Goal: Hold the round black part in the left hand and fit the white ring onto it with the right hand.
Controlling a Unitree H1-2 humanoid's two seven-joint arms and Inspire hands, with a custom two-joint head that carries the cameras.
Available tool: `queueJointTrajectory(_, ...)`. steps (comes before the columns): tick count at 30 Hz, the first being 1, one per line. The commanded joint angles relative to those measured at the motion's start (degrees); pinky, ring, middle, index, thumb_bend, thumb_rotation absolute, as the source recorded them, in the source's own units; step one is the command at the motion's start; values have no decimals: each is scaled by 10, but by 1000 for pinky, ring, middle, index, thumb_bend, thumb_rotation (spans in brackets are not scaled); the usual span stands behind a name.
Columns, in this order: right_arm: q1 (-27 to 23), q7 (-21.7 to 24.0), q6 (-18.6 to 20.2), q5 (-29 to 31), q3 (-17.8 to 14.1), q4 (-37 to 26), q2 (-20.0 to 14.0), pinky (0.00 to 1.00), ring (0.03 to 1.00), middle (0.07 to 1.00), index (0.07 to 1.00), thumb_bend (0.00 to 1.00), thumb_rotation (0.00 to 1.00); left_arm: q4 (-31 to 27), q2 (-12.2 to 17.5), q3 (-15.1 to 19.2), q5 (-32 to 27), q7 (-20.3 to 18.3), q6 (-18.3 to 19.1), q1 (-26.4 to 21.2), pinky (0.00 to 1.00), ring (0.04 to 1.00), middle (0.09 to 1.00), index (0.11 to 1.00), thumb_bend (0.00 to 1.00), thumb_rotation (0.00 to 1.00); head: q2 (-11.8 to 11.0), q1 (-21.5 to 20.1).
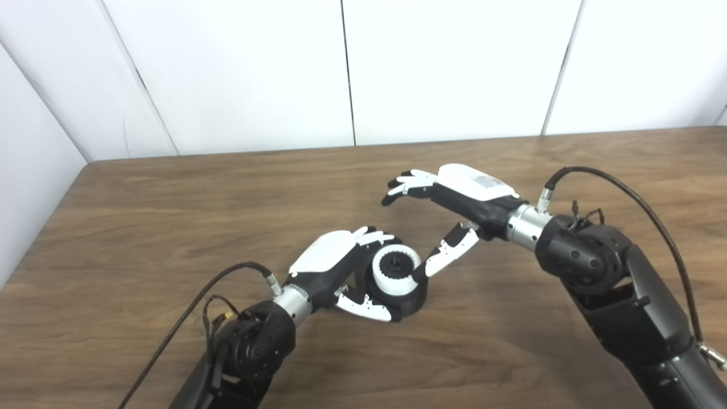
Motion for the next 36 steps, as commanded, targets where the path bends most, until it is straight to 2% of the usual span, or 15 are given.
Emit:
queueJointTrajectory(1,-11,-16,5,17,-18,-22,0,882,972,925,815,1000,408,-13,-6,13,-25,-6,17,-1,875,997,953,981,1000,353,0,-1)
queueJointTrajectory(4,6,-28,25,57,-47,-24,15,865,964,929,845,1000,406,-14,-21,46,-61,18,17,15,849,964,944,998,1000,425,0,-1)
queueJointTrajectory(9,36,-54,43,106,-89,-22,35,864,947,944,929,968,526,-14,-51,99,-106,74,-10,44,876,931,935,1000,893,654,-1,-3)
queueJointTrajectory(12,51,-70,46,139,-109,-12,43,863,938,952,936,898,582,-16,-59,123,-128,92,-16,54,894,938,951,1000,857,773,0,-4)
queueJointTrajectory(15,63,-83,53,156,-121,-5,48,857,938,957,935,868,638,-22,-57,138,-135,98,-15,60,894,935,954,999,838,851,3,-5)
queueJointTrajectory(22,92,-108,69,183,-136,1,57,874,933,949,932,802,743,-49,-42,150,-146,87,22,72,922,951,966,996,828,909,6,-2)
queueJointTrajectory(25,109,-123,92,199,-146,-8,71,893,937,944,923,716,782,-53,-49,160,-163,97,22,83,913,948,953,980,801,934,4,2)
queueJointTrajectory(26,116,-129,100,212,-152,-10,80,902,937,941,918,660,807,-47,-59,170,-183,105,13,87,920,948,949,974,766,962,4,3)
queueJointTrajectory(28,128,-138,104,229,-159,-10,93,913,938,946,924,614,870,-35,-84,194,-221,125,-4,95,926,947,945,962,708,991,2,5)
queueJointTrajectory(30,139,-150,101,241,-164,-12,105,882,929,948,929,581,910,-20,-110,219,-254,148,-23,101,917,928,930,941,666,995,4,4)
queueJointTrajectory(32,148,-164,101,249,-170,-14,118,905,948,958,935,495,943,-5,-124,233,-270,165,-42,103,931,934,934,948,611,999,4,6)
queueJointTrajectory(33,152,-171,102,264,-177,-14,129,916,955,962,937,472,952,-3,-134,244,-288,169,-37,103,937,937,936,950,595,1000,2,6)
queueJointTrajectory(34,155,-177,105,279,-183,-14,139,974,987,988,960,397,966,-3,-142,253,-301,174,-31,103,982,970,965,967,583,1000,2,6)
queueJointTrajectory(36,160,-189,110,304,-195,-14,158,994,997,997,975,375,992,-3,-153,266,-322,182,-26,104,996,986,980,980,571,1000,1,5)
